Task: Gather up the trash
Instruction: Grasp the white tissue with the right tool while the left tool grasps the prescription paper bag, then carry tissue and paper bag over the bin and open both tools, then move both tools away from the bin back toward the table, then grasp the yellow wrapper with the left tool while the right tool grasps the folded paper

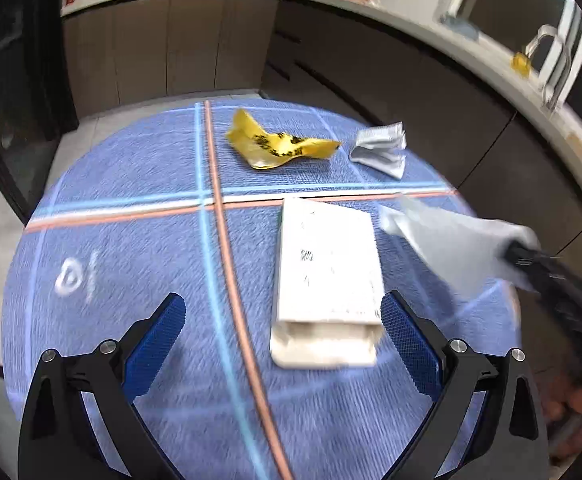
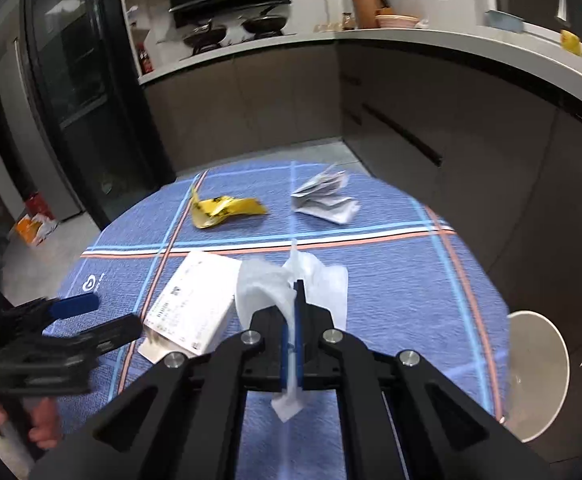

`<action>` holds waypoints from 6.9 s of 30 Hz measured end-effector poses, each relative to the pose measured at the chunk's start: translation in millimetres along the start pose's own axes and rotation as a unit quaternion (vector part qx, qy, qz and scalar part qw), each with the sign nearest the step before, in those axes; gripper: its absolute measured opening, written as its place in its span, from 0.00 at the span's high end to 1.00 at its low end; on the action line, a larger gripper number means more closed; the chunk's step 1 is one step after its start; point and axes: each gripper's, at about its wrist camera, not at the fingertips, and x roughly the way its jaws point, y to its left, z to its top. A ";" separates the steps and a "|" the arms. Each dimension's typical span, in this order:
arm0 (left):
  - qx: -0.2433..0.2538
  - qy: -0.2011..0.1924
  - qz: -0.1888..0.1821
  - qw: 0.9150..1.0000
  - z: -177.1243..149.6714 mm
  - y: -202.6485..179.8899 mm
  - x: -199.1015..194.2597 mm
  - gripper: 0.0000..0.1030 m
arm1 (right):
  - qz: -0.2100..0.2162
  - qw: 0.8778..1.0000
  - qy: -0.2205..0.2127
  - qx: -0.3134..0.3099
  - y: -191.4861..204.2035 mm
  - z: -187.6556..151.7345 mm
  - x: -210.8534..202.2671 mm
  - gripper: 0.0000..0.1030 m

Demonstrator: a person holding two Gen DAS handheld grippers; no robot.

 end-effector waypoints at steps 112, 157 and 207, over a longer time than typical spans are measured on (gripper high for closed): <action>0.193 0.106 -0.151 0.964 38.4 -383.7 125.8 0.21 | -0.025 0.972 0.015 0.232 -327.2 -115.8 -56.1 0.46; 0.068 -0.063 -0.012 0.996 37.0 -203.4 -67.3 0.08 | -0.010 0.998 -0.052 0.031 -138.5 -39.3 -134.0 0.03; -0.056 0.019 -0.011 0.998 110.7 43.0 36.1 0.24 | 0.037 0.997 0.045 -0.052 -6.7 92.7 122.1 0.03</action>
